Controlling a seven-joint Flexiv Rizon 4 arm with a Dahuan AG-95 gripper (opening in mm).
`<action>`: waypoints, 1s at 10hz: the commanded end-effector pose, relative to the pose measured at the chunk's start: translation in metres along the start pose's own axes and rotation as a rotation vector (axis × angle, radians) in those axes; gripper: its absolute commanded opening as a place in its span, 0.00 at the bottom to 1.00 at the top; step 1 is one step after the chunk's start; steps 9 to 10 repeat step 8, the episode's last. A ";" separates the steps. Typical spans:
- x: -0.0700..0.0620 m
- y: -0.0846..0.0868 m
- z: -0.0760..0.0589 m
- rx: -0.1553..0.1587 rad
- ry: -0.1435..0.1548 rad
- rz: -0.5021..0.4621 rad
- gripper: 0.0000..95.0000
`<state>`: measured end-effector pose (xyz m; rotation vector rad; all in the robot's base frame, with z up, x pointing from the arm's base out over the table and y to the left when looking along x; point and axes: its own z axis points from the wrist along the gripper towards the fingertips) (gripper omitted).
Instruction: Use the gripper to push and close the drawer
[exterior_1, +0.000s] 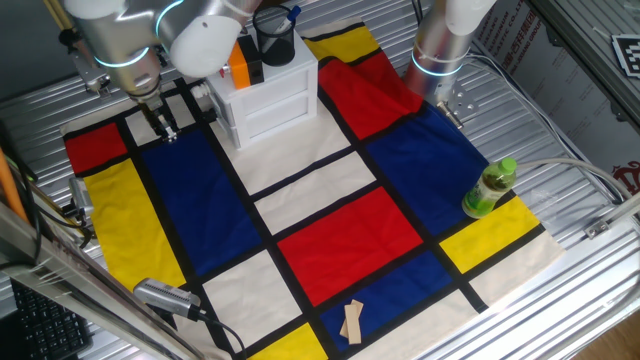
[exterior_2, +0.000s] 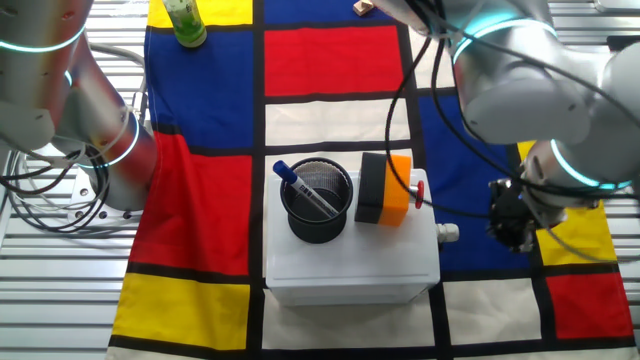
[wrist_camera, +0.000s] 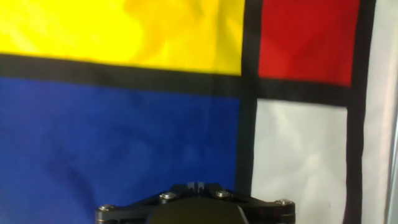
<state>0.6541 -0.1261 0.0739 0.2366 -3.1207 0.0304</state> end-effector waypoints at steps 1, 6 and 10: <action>-0.004 0.002 -0.002 -0.009 0.001 -0.022 0.00; -0.004 0.004 -0.004 -0.012 0.009 -0.064 0.00; -0.005 0.004 -0.004 -0.018 0.008 -0.064 0.00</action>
